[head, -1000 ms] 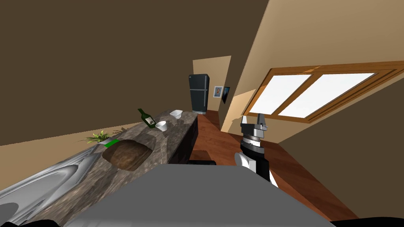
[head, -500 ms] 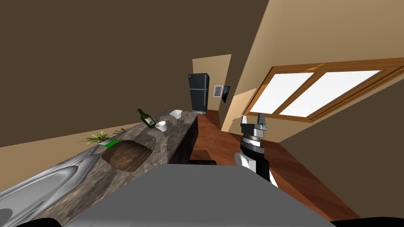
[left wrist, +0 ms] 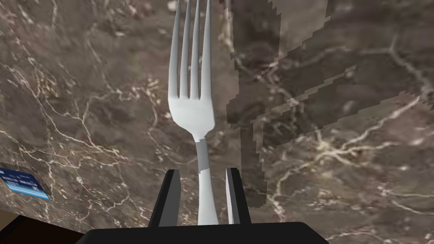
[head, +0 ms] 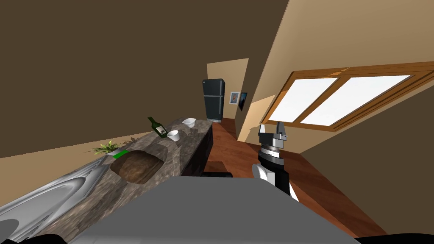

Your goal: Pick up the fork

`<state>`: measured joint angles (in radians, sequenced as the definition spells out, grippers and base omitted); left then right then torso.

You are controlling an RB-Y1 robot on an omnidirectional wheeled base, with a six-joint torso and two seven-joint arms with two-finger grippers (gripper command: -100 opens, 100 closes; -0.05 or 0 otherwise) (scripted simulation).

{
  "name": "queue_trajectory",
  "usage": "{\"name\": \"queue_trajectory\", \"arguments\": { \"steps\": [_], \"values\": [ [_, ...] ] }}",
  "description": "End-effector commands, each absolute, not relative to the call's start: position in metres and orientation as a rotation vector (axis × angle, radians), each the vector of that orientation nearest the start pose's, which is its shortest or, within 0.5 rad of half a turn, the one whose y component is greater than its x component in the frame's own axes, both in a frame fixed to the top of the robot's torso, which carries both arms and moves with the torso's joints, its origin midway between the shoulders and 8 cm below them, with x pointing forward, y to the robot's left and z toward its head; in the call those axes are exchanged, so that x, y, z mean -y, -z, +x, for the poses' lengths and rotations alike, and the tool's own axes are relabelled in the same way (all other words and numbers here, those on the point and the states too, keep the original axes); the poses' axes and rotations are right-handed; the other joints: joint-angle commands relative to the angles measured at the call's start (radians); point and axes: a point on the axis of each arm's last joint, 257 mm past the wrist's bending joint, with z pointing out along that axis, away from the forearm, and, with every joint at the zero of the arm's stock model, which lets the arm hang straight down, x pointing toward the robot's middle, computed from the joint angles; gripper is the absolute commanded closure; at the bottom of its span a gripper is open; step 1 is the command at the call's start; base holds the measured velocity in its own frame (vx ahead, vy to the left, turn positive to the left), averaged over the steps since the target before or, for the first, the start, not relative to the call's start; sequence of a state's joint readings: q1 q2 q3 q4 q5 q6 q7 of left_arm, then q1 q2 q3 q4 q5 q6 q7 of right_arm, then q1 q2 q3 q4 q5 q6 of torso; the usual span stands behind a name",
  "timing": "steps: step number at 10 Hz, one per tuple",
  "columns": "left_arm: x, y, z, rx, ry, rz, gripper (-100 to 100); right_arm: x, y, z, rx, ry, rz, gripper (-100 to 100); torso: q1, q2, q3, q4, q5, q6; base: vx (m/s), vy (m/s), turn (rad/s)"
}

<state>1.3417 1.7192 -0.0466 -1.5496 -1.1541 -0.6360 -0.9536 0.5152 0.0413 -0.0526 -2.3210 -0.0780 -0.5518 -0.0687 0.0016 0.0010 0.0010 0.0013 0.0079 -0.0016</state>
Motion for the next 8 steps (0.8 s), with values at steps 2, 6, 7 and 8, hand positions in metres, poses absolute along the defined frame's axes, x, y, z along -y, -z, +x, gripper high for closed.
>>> {"name": "queue_trajectory", "arguments": {
  "steps": [2, 6, 7, 8],
  "values": [
    [-0.609, 0.329, -0.078, 1.727, -0.421, -2.359, 100, 0.308, -0.048, 0.318, -0.451, -1.370, 0.681, 0, -0.001, 0.001, 0.000, 0.000, 0.000, 0.000, -0.032, -0.017, 0.000],
    [-0.620, 0.317, -0.053, 1.728, -0.420, -2.362, 100, 0.308, -0.048, 0.318, -0.451, -1.370, 0.681, 0, -0.003, 0.002, 0.001, 0.001, -0.001, 0.000, -0.049, -0.030, 0.005],
    [-0.618, 0.319, -0.056, 1.727, -0.416, -2.362, 100, 0.308, -0.048, 0.318, -0.451, -1.370, 0.681, 0, -0.003, 0.003, 0.002, 0.001, -0.001, -0.001, -0.025, -0.010, -0.007],
    [-0.618, 0.319, -0.055, 1.727, -0.418, -2.362, 0, 0.308, -0.048, 0.318, -0.451, -1.370, 0.681, 0, -0.002, 0.002, 0.001, 0.000, 0.000, -0.001, 0.000, 0.000, 0.000]
  ]
}}
